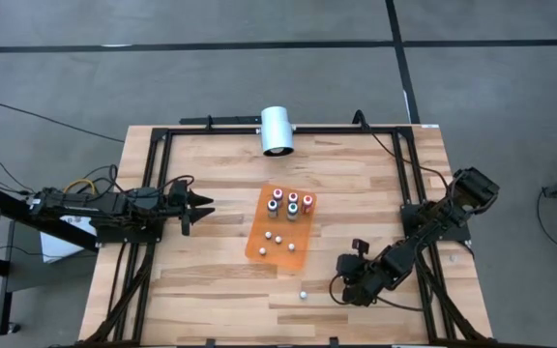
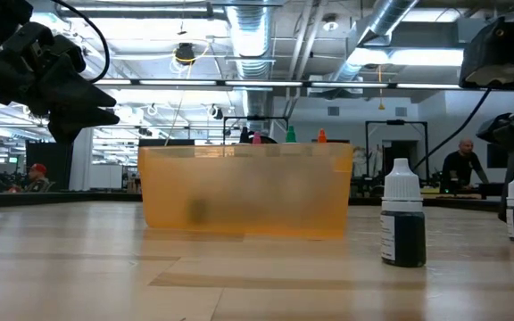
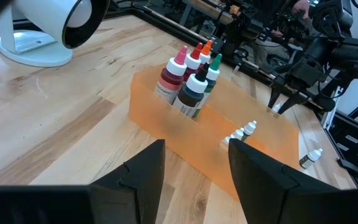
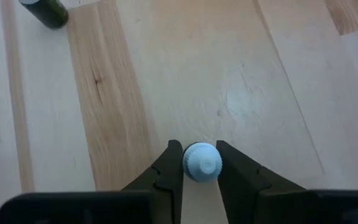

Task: Pick & Place food coloring
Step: Put the small blue food coloring bottle into the orange bin

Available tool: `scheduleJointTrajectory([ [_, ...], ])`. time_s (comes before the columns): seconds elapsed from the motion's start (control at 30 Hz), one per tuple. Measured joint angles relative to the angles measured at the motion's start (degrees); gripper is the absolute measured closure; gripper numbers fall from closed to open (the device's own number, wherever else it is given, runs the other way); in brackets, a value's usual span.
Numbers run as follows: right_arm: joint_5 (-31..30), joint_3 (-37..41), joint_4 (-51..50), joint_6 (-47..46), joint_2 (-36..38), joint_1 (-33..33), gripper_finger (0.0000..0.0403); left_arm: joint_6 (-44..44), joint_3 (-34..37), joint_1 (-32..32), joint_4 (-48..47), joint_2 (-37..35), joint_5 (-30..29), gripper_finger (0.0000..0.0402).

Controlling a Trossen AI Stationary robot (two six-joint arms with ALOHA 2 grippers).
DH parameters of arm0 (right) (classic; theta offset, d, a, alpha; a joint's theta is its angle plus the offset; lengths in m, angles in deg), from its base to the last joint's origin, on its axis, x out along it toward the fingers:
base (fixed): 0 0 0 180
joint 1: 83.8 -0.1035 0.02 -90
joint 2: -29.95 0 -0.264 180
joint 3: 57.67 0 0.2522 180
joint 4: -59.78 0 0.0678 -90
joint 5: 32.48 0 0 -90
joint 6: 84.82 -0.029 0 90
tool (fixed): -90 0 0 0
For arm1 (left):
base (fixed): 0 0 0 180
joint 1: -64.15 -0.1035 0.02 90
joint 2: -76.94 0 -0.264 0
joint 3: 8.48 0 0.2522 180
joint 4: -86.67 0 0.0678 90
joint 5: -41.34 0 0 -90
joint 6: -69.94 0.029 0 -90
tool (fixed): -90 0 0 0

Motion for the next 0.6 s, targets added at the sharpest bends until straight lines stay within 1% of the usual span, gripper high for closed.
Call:
scheduleJointTrajectory([
  [0.2,0.1,0.0,-0.3,0.0,0.2,0.4,0.0331,0.0,0.0,0.0,0.0,0.0,0.0,0.0233],
  [0.33,0.1,0.0,-1.2,0.6,2.0,2.2,0.0331,0.0,0.0,0.0,0.0,0.0,0.0,0.0233],
  [0.43,0.0,0.0,-1.7,3.2,4.7,4.6,0.0331,0.0,0.0,0.0,0.0,0.0,0.0,0.0233],
  [0.6,0.0,-0.7,-1.5,10.8,9.5,10.5,0.0331,0.0,0.0,0.0,0.0,0.0,0.0,0.0233],
])
